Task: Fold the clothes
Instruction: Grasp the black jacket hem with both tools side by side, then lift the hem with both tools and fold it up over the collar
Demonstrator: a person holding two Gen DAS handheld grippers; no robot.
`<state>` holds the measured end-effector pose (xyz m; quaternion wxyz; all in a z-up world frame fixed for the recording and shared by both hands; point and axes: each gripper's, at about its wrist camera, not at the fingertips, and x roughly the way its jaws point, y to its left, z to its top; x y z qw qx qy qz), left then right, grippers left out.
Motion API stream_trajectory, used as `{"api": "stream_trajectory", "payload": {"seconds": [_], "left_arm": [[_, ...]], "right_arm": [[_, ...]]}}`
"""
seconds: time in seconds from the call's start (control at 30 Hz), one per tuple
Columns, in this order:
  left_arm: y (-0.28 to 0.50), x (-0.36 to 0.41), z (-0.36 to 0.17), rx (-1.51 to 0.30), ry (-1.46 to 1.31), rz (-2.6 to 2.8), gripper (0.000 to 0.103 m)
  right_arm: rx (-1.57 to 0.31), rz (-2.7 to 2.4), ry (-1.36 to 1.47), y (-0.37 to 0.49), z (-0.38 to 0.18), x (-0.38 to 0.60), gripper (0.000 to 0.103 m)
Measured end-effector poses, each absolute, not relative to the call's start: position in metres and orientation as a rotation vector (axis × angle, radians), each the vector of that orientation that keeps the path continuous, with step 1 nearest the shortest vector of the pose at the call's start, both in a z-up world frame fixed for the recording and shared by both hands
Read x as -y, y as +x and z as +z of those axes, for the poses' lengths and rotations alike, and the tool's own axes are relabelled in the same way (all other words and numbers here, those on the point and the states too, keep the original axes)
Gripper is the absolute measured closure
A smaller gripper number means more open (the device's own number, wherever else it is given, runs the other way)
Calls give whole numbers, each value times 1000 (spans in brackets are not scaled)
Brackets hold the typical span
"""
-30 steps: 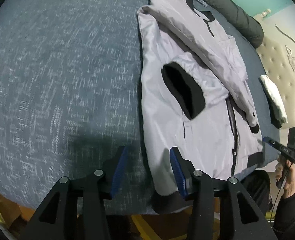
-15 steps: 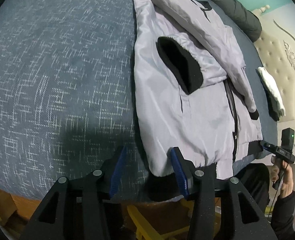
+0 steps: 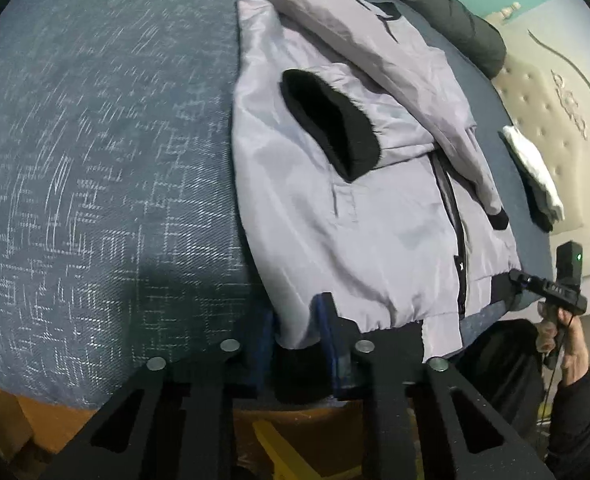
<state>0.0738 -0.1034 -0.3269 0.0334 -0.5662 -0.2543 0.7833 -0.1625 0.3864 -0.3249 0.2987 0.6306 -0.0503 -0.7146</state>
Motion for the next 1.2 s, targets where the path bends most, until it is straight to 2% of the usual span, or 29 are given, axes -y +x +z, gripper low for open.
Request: {"api": "stream_trajectory", "payload": {"seconds": [0.13,0.23,0.63,1.0,1.2], "left_arm": [[72,102,-319,766,-1712,2421,92],[73,99,-310,750,-1682,2435,92],[81,90,-255,676,-1522,2484,93],[88,89,-222,599,-1427,2511,94],[92,99,-181,549,-1325,2529,94]], "right_arm": [[117,-1903,1642,-161,-319,-381,89],[107,-1907,1612,-157,-312,-377,93],[140,-1881,1498,-145,-273,-377,94],[185,-1837,1383,-133,-215,-366,95],[187,-1813,1280,-129,-183,-361,95]]}}
